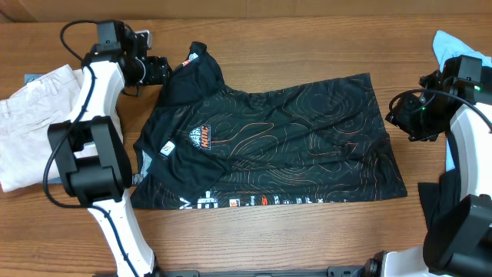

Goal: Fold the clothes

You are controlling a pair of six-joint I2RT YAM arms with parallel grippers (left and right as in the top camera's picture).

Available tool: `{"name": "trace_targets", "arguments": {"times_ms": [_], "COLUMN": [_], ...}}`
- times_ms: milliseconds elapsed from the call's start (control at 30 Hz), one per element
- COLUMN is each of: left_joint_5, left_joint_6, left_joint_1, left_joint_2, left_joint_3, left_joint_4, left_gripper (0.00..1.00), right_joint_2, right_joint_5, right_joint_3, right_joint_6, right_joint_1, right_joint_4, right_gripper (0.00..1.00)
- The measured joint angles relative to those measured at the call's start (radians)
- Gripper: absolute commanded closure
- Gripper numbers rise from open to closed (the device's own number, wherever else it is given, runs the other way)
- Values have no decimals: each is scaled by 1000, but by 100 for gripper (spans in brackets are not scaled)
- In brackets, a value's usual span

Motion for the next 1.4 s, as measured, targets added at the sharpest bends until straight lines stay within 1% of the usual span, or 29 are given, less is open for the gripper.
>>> {"name": "trace_targets", "arguments": {"times_ms": [133, 233, 267, 333, 400, 433, 467, 533, 567, 600, 633, 667, 733, 767, 867, 900, 933, 967, 1000, 1067, 1167, 1400], "left_joint_5": [-1, -16, -21, -35, -51, -63, -72, -91, -103, -111, -122, -134, -143, -145, -123, -102, -81, -64, -28, 20, 61, 89], "left_joint_6": [3, 10, 10, 18, 21, 18, 16, 12, 5, -3, -10, -26, -72, -116, -214, -246, -266, -278, -299, -318, -332, -347], "left_joint_1": [-23, -57, -66, -79, -85, -85, -85, -85, -85, -85, -85, -85, -85, -85, -80, -77, -72, -70, -61, -50, -38, -33], "left_joint_2": [50, 79, 85, 93, 95, 97, 98, 98, 98, 98, 98, 98, 98, 97, 97, 98, 97, 98, 98, 98, 98, 98], "left_joint_3": [2, 2, 2, 6, 7, 7, 7, 8, 8, 9, 13, 17, 26, 35, 51, 54, 55, 55, 56, 58, 63, 66], "left_joint_4": [51, 67, 67, 74, 74, 73, 72, 59, 55, 47, 32, 17, -20, -48, -128, -146, -157, -162, -165, -159, -156, -155], "left_gripper": [32, 36, 43, 62, 69, 76, 80, 87, 89, 91, 93, 96, 96, 96, 96, 96, 96, 96, 96, 96, 96, 96], "right_joint_2": [0, 0, 0, 0, 0, 0, 0, 0, 0, 0, 0, 0, 3, 11, 55, 93, 130, 150, 196, 251, 305, 443], "right_joint_5": [0, 0, 0, 0, 0, 0, 0, 0, 0, 0, -4, -8, -17, -19, -24, -24, -25, -25, -23, -22, -23, -23], "right_joint_3": [0, 0, 0, 0, 0, 0, 0, 0, 0, 0, 0, 1, 1, 2, 4, 8, 8, 8, 9, 8, 8, 8], "right_joint_6": [0, 0, 0, 0, 0, 0, -1, 0, 0, -7, -32, -46, -80, -96, -113, -119, -120, -122, -125, -128, -130, -130], "right_joint_1": [0, 0, 0, 0, 0, 0, 0, 0, 1, 3, 11, 20, 52, 76, 106, 113, 114, 114, 112, 111, 111, 111], "right_joint_4": [0, 1, 1, 2, 4, 13, 19, 42, 65, 92, 145, 169, 249, 314, 447, 529, 591, 621, 698, 788, 845, 927], "right_gripper": [55, 55, 55, 56, 59, 61, 65, 66, 65, 61, 49, 44, 41, 39, 38, 38, 36, 33, 33, 32, 32, 32]}}
